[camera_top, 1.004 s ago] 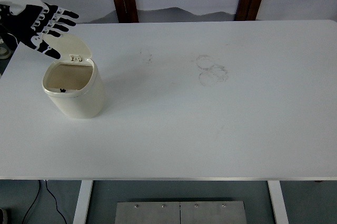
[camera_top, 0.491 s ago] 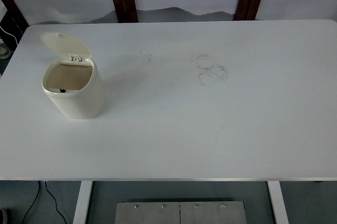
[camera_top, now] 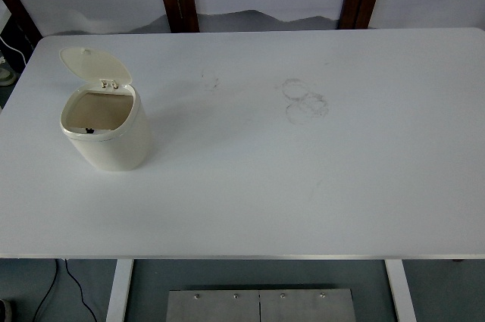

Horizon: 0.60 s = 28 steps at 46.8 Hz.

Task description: Open trash can

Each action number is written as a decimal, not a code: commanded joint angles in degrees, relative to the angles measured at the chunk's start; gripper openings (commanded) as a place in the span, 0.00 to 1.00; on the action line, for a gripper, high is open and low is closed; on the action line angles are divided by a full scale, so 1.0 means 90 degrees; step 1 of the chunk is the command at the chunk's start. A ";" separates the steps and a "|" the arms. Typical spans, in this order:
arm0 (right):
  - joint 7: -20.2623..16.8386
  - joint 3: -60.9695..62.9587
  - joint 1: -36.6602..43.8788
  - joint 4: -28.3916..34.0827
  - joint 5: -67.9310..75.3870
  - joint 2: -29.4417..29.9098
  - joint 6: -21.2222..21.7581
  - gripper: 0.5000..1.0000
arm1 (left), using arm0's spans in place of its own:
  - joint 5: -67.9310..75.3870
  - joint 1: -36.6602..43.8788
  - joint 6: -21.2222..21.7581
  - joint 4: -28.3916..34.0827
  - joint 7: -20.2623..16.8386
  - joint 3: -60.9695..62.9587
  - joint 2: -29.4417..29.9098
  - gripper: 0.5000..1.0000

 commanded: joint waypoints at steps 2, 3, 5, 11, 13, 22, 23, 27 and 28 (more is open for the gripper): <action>0.0000 -0.0001 0.0000 -0.0001 0.0000 0.0000 0.0000 0.99 | -0.0104 0.0380 -0.0001 0.0173 -0.0657 -0.0126 0.0048 1.00; 0.0000 -0.0001 0.0000 -0.0001 0.0000 0.0000 0.0000 0.99 | -0.0114 0.0468 -0.0001 0.0193 -0.0794 -0.0145 0.0068 1.00; 0.0000 -0.0001 -0.0009 -0.0001 0.0000 0.0000 0.0000 0.99 | -0.0163 0.0644 -0.0001 0.0203 -0.1048 -0.0165 0.0078 1.00; 0.0000 -0.0001 -0.0009 -0.0001 0.0000 0.0000 0.0000 0.99 | -0.0299 0.1142 0.0009 0.0222 -0.1517 -0.0175 0.0097 1.00; 0.0000 -0.0001 -0.0009 -0.0001 0.0000 0.0000 0.0000 0.99 | -0.0406 0.1298 0.0009 0.0261 -0.1566 -0.0175 0.0097 1.00; 0.0000 -0.0001 -0.0009 -0.0001 0.0000 0.0000 0.0000 0.99 | -0.1051 0.1894 0.0009 0.0515 -0.1566 -0.0194 0.0127 1.00; 0.0000 -0.0001 -0.0009 -0.0001 0.0000 0.0000 0.0000 0.99 | -0.1100 0.1943 0.0009 0.0554 -0.1566 -0.0194 0.0127 1.00; 0.0000 -0.0001 -0.0009 -0.0001 0.0000 0.0000 0.0000 0.99 | -0.1315 0.2177 0.0009 0.0681 -0.1566 -0.0204 0.0127 1.00; 0.0000 -0.0001 -0.0009 -0.0001 0.0000 0.0000 0.0000 0.99 | -0.1373 0.2226 0.0009 0.0720 -0.1566 -0.0204 0.0127 1.00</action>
